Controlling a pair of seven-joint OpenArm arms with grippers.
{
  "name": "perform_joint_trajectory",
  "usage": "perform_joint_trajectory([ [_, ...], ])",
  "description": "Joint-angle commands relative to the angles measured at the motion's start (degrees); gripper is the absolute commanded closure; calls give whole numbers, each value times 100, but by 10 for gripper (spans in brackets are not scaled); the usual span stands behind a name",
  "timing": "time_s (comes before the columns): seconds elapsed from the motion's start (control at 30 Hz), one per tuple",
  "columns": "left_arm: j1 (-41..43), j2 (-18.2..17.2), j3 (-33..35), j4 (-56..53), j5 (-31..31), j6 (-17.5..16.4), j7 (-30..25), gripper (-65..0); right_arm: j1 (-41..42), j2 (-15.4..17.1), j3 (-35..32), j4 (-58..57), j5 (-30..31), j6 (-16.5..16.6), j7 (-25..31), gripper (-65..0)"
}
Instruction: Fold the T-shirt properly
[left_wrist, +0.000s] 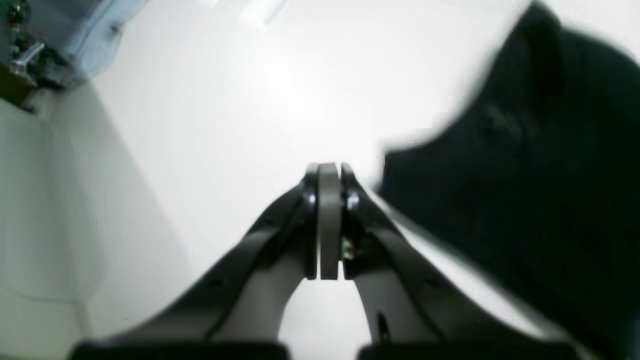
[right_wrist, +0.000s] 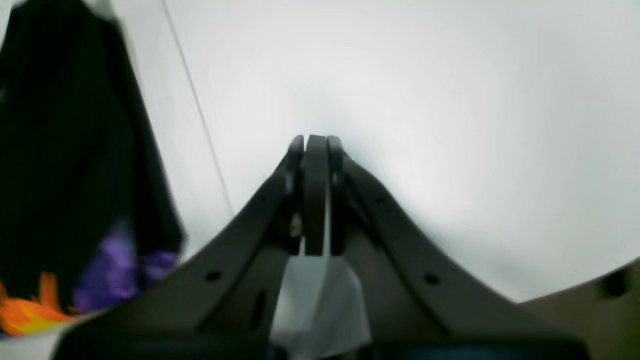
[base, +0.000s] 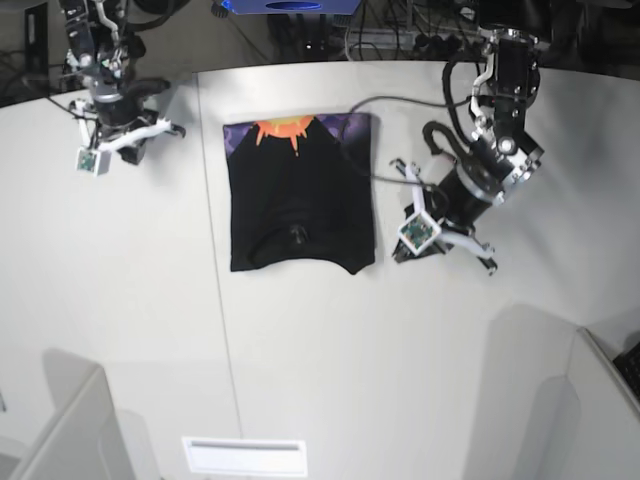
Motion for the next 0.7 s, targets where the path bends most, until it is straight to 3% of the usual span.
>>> perform_joint_trajectory([
  [0.0, 259, -74, -45, 105, -74, 2, -385, 0, -165, 70, -47, 109, -242, 93, 297, 0],
  [0.13, 1279, -180, -493, 105, -83, 11, -1360, 0, -754, -44, -117, 109, -963, 699, 1176, 0],
  [0.27, 2053, -180, -1188, 70, -645, 11, -2020, 0, -1282, -220, -82, 100, -1614, 726, 1924, 0],
  [0.43, 2695, -206, -1742, -44, -1164, 11, -2125, 0, -1862, -229, -126, 65, -2291, 726, 2724, 0],
  [0.67, 3116, -180, -1821, -510, -1146, 11, -2143, 0, -2293, -229, -135, 65, -2273, 726, 3242, 0],
])
